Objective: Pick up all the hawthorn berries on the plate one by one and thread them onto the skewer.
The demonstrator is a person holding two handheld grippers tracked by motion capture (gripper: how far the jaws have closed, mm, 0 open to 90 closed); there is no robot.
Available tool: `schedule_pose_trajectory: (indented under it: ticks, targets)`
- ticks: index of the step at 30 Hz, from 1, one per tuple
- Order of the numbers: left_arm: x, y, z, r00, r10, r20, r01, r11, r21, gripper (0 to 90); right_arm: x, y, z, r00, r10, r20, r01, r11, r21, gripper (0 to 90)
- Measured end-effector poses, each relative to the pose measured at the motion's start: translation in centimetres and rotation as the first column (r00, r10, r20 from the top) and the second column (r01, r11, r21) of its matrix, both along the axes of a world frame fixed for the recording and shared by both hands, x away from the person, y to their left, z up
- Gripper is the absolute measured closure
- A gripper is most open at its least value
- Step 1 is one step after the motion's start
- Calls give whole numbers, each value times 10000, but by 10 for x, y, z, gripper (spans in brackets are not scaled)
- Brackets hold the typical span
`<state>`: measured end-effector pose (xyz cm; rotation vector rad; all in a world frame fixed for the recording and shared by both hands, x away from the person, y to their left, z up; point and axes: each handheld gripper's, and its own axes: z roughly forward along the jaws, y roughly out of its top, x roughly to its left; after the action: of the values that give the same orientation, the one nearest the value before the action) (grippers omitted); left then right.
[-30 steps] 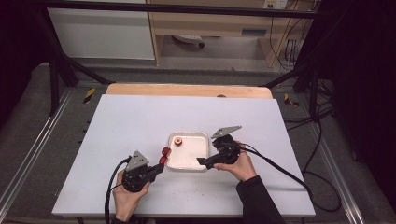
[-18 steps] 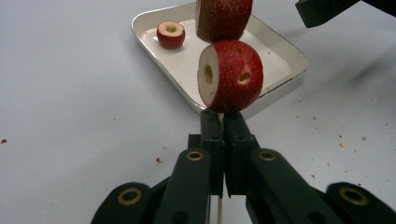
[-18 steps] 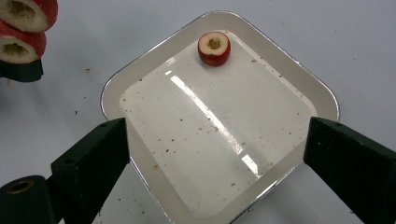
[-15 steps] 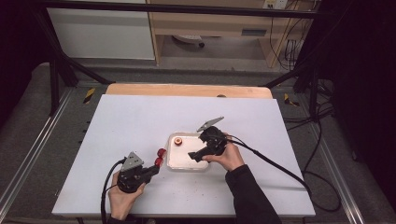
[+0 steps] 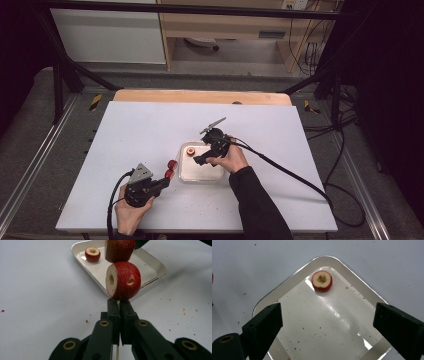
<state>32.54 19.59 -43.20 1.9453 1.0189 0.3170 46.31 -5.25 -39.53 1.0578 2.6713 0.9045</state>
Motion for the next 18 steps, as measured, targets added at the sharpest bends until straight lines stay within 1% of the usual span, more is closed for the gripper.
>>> schedule_pose_trajectory:
  ticks: [1, 3, 6, 9, 11, 12, 13, 14, 18]
  targets:
    - [0, 0, 0, 10000, 3, -4, -3, 10000, 10, 881, 1, 1, 0, 9999, -102, -35, 101, 9999, -21, 96]
    - [1, 1, 0, 10000, -11, -36, 11, 10000, 16, 881, 5, 5, -1, 9999, -122, -66, 121, 9998, -143, 96]
    - [0, 1, 0, 10000, 0, -14, 0, 10000, 11, 881, 9, 9, -1, 9995, -263, -180, 264, 9996, 44, 99]
    - [1, 1, -1, 10000, 28, -4, -28, 10000, 49, 881, 13, 13, -1, 9993, -325, -184, 324, 9994, -89, 101]
    - [1, 1, -1, 10000, 40, -10, -40, 10000, 62, 881, 17, 16, -1, 9991, -334, -254, 331, 9994, -116, 115]
    - [1, 2, -1, 10000, 48, -11, -48, 10000, 64, 881, 18, 17, -1, 9990, -376, -261, 374, 9993, -79, 124]
    - [1, 2, -1, 10000, 53, -8, -53, 10000, 67, 881, 20, 19, -1, 9983, -448, -385, 451, 9990, 54, 131]
    - [1, 2, -2, 10000, 44, -9, -43, 10000, 69, 881, 21, 21, -2, 9979, -474, -443, 478, 9988, 72, 145]
    - [1, 2, -2, 10000, 46, -33, -45, 10000, 89, 881, 27, 29, -3, 9973, -367, -631, 358, 9992, -151, 183]
